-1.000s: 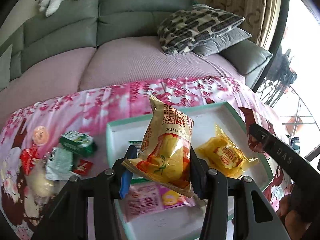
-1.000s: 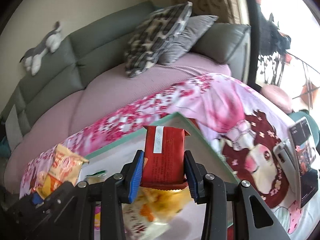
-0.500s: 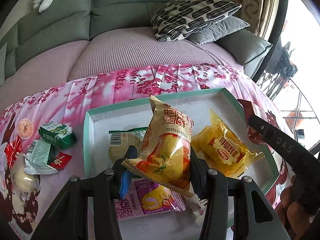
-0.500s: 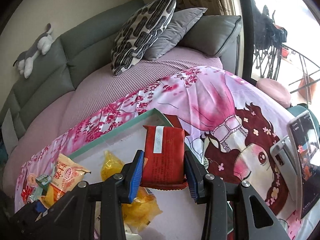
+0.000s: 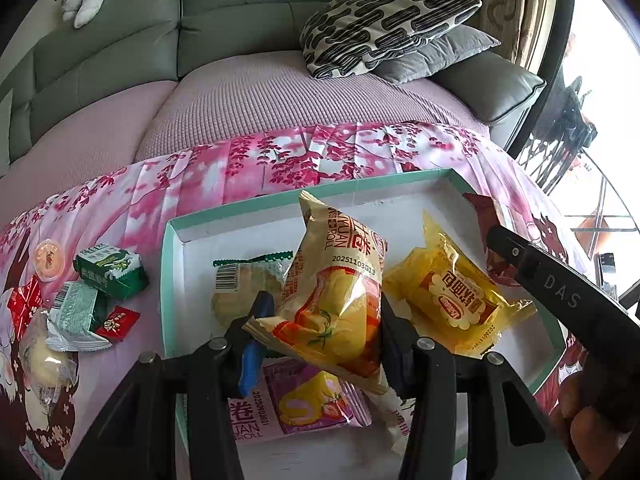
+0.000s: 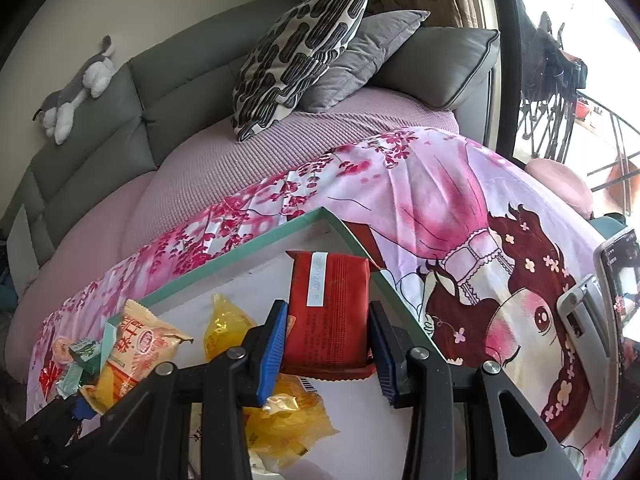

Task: Organize snacks
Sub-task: 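Carry both packets over the green-rimmed tray and open both tools, then move both tools back toward the remaining snack pile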

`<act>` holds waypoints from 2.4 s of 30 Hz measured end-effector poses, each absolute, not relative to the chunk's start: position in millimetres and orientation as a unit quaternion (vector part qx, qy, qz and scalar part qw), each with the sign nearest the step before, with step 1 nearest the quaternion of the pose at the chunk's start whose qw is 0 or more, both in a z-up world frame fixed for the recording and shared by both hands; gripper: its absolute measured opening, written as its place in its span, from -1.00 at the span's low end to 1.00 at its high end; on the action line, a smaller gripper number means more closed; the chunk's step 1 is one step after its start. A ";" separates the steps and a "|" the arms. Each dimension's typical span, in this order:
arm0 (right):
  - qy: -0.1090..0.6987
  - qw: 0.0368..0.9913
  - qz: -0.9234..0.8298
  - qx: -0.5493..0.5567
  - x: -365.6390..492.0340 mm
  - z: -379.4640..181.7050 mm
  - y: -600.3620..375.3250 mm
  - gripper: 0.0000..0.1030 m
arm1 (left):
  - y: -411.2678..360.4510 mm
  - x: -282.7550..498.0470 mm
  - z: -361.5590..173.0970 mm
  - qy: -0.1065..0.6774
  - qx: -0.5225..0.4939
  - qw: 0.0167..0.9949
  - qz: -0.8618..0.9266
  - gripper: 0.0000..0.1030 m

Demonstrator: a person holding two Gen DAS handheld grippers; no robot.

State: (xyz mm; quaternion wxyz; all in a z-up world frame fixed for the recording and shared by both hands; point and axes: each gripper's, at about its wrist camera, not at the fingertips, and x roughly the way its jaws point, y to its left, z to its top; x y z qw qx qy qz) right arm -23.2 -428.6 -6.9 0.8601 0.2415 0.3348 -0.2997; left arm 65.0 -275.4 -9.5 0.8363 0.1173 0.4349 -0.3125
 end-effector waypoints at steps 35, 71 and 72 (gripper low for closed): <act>0.351 0.853 -0.306 0.235 -11.4 4.4 -417.0 0.02 | -209.6 106.0 16.3 0.441 0.046 0.877 -0.185 0.76; 0.340 0.901 -0.225 0.151 31.4 30.7 -323.6 1.00 | -93.0 122.5 47.0 0.408 -0.001 0.911 -0.059 1.00; 0.340 0.901 -0.221 0.152 32.5 31.3 -319.6 1.00 | -89.5 122.6 47.6 0.408 -0.001 0.911 -0.058 1.00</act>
